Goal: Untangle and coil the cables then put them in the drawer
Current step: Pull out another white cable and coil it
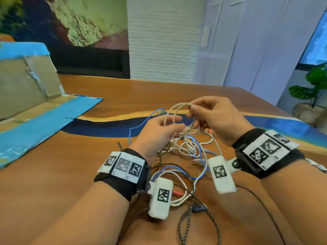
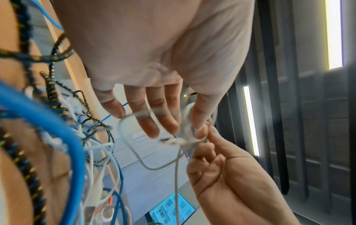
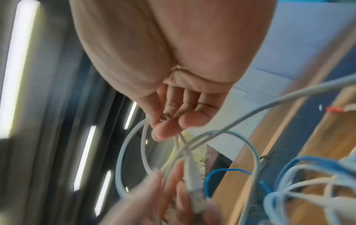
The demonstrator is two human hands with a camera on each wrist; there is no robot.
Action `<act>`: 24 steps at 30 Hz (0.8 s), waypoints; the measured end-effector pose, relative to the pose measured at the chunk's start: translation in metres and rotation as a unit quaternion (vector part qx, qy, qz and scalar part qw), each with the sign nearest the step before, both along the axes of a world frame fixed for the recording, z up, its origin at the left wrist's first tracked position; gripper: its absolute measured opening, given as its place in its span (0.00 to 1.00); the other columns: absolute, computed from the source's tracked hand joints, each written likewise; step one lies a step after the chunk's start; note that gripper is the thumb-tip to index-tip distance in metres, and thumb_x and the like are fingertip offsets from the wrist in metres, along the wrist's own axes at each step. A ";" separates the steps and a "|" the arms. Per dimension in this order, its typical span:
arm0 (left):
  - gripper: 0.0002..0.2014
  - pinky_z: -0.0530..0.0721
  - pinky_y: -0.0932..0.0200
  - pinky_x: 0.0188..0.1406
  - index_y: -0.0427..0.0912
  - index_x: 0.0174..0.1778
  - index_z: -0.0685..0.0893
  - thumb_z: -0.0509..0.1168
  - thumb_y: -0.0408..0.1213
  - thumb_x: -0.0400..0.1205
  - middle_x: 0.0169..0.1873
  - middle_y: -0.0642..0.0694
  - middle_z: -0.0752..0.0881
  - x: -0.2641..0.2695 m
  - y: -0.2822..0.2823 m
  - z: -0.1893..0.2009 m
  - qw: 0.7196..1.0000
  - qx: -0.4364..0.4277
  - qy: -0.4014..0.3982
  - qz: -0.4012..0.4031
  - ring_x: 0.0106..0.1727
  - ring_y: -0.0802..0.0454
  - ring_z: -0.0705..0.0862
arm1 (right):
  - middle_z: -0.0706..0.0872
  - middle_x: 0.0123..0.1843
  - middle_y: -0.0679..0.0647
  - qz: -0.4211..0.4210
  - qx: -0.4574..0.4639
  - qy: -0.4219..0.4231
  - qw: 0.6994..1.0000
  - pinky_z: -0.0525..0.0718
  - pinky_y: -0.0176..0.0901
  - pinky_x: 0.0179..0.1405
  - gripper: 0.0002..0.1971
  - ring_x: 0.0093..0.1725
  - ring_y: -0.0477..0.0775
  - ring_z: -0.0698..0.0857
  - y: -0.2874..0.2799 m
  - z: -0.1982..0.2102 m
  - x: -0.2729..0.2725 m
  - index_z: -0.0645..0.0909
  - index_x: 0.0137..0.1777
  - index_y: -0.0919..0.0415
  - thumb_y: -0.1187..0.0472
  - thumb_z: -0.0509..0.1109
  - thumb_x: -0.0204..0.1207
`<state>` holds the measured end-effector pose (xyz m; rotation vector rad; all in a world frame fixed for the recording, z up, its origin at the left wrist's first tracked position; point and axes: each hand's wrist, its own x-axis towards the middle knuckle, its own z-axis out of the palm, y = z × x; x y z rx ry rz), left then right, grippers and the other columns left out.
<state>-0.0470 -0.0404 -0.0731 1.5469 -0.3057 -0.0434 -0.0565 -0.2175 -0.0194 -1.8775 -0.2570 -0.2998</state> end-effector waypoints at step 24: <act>0.22 0.56 0.54 0.26 0.52 0.29 0.69 0.69 0.49 0.86 0.28 0.47 0.56 0.002 0.026 0.024 0.989 -0.061 -0.031 0.134 0.32 0.44 0.52 | 0.73 0.27 0.50 -0.056 0.307 0.094 0.946 0.81 0.42 0.28 0.07 0.28 0.49 0.75 -0.050 -0.049 -0.014 0.84 0.53 0.59 0.64 0.64 0.88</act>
